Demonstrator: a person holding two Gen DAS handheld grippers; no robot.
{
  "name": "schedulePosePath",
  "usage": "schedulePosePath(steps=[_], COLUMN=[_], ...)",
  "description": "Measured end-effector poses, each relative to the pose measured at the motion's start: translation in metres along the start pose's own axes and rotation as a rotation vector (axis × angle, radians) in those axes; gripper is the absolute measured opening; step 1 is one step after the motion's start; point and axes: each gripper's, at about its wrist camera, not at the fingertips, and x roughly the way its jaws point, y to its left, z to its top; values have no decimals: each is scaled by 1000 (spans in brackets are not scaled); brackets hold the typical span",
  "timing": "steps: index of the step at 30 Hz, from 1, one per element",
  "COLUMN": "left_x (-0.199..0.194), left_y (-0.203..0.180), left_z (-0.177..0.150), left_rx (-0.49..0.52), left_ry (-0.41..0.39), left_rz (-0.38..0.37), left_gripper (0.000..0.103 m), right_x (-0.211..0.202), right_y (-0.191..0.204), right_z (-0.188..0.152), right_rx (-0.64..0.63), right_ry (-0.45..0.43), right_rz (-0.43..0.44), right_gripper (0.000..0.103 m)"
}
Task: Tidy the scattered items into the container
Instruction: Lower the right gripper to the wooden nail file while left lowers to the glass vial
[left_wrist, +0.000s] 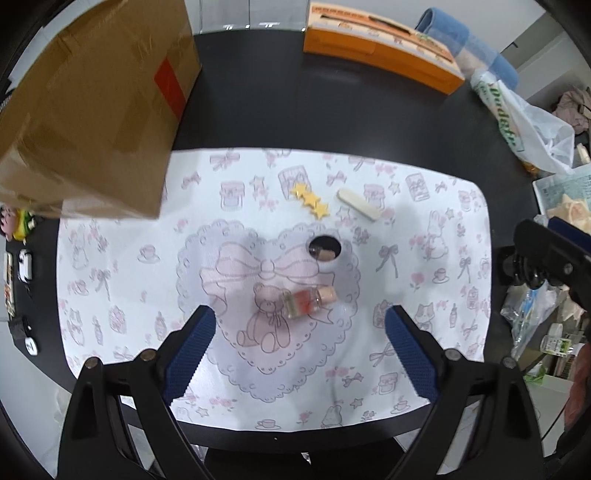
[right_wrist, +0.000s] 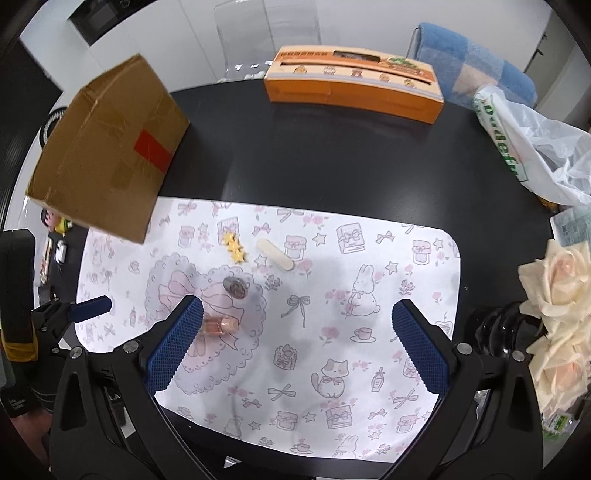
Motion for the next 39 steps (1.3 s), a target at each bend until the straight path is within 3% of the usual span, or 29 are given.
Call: schedulePosePath(steps=[11,24,35,39], left_x=[57,114,133,134], left_y=[-2,14,11,10], left_z=[-14,-30,-28,-25], left_rx=[-86,-261,-271,-261], left_ry=[57,92,109,100], left_rz=[17,31,52,50], left_gripper=[92,92,92,92], right_x=[60,119,150,159], right_y=[-1,2,19,22], right_z=[6,15,13,12], right_rx=[-125,-298,-408,-430], right_ry=[102,178,212,227], right_rz=[36,45,69,65], right_gripper=[103,101,98,90])
